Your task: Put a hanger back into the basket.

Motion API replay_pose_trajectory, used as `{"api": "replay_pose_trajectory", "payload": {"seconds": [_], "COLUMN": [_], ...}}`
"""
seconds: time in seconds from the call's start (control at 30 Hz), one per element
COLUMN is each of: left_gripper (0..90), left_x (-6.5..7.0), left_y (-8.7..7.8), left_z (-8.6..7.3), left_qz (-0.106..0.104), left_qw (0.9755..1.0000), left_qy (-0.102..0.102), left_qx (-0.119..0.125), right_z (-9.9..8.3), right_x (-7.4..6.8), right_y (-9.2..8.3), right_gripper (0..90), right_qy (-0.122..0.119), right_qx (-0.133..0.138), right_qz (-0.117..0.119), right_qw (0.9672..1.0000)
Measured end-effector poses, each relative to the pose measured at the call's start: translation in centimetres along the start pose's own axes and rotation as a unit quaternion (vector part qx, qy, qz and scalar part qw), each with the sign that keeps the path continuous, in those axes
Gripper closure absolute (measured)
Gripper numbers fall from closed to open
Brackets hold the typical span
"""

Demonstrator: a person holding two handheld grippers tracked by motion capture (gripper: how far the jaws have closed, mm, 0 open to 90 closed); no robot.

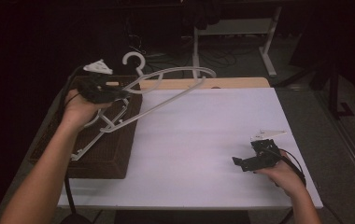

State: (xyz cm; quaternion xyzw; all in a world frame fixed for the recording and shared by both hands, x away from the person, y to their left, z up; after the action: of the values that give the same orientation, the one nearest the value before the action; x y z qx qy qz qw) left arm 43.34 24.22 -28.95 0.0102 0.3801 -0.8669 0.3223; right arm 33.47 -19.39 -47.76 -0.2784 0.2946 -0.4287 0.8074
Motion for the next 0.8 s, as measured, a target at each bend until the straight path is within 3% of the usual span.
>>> {"api": "replay_pose_trajectory", "payload": {"seconds": [0.17,0.3,0.47,0.53,0.8], "left_gripper": [82.2,82.2,82.3,82.2,82.3], "left_x": [-2.4,-4.0,-5.9,-6.7,-8.3], "left_y": [-2.7,-4.3,-5.8,-6.3,-8.0], "left_z": [-3.2,-6.0,-9.9,-11.6,-15.8], "left_qz": [0.032,0.062,0.091,0.105,0.136], "left_qw": [0.9992,0.9971,0.9929,0.9901,0.9815], "left_qy": [-0.022,-0.042,-0.067,-0.077,-0.104], "left_qx": [-0.006,-0.014,-0.038,-0.052,-0.086], "right_z": [-0.1,-0.1,-0.2,-0.3,-0.3], "right_x": [0.1,0.1,0.1,0.1,0.1], "right_y": [0.1,0.2,0.4,0.4,0.5], "right_gripper": [1.5,1.5,1.5,1.5,1.5], "right_qy": [0.000,-0.001,-0.002,-0.004,-0.004], "right_qx": [-0.002,-0.002,-0.009,-0.010,-0.011], "right_qz": [-0.003,-0.003,-0.005,-0.006,-0.007], "right_qw": [1.0000,1.0000,0.9999,0.9999,0.9999]}}
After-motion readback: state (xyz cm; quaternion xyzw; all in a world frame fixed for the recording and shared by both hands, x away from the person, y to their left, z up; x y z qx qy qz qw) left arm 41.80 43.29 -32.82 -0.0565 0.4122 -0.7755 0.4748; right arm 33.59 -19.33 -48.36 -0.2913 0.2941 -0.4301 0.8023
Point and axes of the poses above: each handheld gripper's, and its own axes: y roughly forward along the jaws, z roughly out of its top, x roughly to its right, the point moved 6 cm from there along y, roughly forward along the jaws, and after that the axes turned 12 degrees about y, right-handed, at the moved point
